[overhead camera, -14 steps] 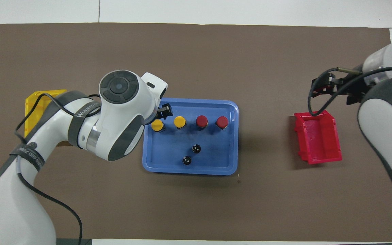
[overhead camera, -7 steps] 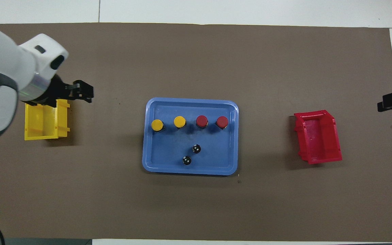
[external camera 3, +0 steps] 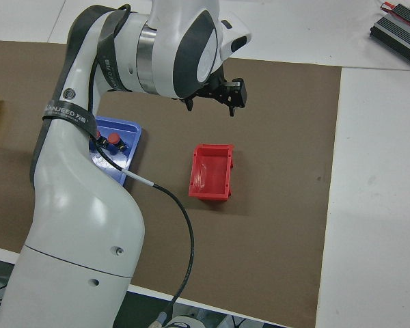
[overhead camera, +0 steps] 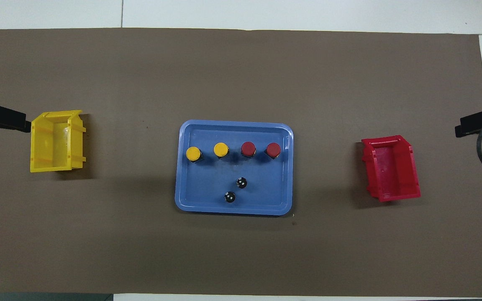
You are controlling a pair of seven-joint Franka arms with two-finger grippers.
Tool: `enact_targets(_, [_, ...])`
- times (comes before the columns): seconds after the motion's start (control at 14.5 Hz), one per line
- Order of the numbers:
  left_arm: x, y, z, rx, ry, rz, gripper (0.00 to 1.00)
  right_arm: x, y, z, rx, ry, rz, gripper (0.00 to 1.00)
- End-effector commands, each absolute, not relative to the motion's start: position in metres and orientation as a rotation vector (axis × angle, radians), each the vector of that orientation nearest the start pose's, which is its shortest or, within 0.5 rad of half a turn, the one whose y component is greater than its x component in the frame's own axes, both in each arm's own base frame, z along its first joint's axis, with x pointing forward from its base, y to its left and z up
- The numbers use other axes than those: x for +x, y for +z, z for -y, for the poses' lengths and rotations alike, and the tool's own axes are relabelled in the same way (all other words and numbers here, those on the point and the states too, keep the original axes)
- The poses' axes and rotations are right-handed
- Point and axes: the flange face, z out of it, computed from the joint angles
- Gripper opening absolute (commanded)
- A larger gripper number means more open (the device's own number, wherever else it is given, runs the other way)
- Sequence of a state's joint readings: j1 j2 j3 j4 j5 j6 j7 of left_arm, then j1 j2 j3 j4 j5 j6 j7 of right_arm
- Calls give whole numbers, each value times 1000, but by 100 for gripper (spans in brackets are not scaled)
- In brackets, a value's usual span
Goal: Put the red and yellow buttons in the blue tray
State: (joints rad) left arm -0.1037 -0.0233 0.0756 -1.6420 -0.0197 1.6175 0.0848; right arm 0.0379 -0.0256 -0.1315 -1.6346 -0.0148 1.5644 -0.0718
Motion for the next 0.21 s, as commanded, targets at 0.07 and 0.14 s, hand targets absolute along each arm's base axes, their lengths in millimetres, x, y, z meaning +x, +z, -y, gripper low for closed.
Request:
enact_targets(0.07, [547, 617, 9, -3146, 33, -215, 100, 543, 613, 50, -3180, 81, 12, 100])
enact_targets(0.14, [546, 617, 9, -3145, 38, -213, 100, 543, 615, 50, -3177, 76, 12, 100])
